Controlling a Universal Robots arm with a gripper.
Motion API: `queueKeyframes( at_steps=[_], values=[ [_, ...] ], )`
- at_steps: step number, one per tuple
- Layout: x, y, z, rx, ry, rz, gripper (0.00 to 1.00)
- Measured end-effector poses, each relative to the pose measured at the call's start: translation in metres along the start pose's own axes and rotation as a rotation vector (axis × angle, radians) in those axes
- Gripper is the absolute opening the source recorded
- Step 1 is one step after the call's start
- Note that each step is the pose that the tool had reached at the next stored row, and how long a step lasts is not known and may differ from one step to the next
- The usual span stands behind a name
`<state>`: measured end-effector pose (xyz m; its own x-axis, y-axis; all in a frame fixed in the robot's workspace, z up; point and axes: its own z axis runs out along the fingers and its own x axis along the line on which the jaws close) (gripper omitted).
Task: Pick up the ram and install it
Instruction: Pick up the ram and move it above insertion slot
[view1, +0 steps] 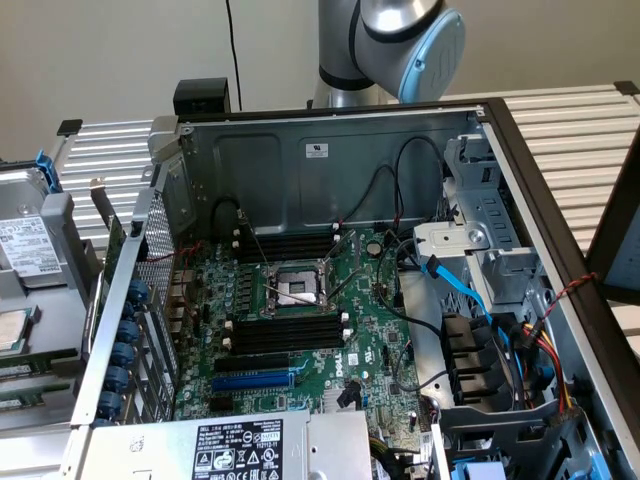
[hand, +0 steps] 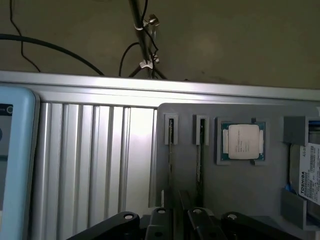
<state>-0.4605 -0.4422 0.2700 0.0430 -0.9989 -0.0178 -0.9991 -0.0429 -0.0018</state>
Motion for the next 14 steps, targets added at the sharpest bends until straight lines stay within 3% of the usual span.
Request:
queueKeyframes(
  at_steps=[14],
  values=[
    [0.0, 0.0001, 0.0222, 0.0, 0.0001, 0.0, 0.2]
  ],
)
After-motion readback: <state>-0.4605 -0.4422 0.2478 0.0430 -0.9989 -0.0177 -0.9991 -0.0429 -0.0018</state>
